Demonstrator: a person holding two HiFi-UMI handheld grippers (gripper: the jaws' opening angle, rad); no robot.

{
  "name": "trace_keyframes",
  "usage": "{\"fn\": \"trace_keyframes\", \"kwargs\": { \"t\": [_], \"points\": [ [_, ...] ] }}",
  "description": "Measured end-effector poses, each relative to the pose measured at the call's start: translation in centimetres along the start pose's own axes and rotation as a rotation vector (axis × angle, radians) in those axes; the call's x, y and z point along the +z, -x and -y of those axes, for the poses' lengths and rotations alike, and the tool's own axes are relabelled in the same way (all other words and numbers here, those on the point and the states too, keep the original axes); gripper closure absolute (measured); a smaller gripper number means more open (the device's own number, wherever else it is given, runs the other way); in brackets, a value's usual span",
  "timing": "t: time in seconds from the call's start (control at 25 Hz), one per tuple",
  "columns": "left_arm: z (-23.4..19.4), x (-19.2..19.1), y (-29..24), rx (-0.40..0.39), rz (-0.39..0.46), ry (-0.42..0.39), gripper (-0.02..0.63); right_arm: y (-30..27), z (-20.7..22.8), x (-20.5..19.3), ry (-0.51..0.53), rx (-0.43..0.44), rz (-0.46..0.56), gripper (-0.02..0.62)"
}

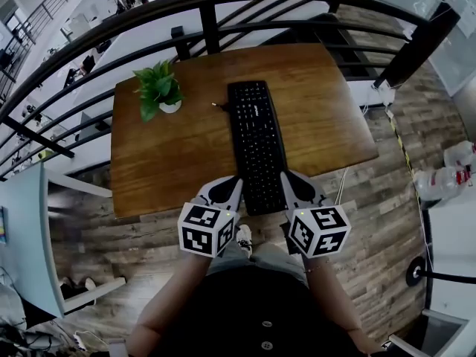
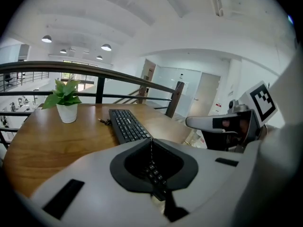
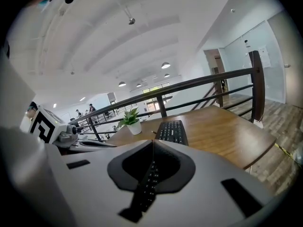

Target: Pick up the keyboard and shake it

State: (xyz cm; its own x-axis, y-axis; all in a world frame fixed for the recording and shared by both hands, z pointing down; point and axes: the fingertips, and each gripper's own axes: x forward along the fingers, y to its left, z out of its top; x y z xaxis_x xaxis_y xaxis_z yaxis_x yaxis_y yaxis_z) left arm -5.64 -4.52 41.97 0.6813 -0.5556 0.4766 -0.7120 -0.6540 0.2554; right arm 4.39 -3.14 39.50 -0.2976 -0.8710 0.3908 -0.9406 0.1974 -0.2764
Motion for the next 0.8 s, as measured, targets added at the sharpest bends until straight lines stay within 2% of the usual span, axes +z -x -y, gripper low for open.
{"fn": "trace_keyframes", "kwargs": {
  "t": [0.24,0.44,0.8],
  "points": [
    [-0.8,-0.3,-1.5,-0.034,-0.03,0.052,0.586,-1.3,1.0,-0.1,-0.001,-0.021,-0.038,0.566],
    [-1.6,-0.6,-2.2,-0.034,-0.041,0.101,0.586,-2.3,1.9,0.2,0.002,-0.027,-0.055,0.566],
    [-2.6,-0.6,-2.9,-0.031,-0.062,0.139,0.586,-4.0,3.5,0.8,0.012,-0.011,-0.086,0.566]
  ]
}}
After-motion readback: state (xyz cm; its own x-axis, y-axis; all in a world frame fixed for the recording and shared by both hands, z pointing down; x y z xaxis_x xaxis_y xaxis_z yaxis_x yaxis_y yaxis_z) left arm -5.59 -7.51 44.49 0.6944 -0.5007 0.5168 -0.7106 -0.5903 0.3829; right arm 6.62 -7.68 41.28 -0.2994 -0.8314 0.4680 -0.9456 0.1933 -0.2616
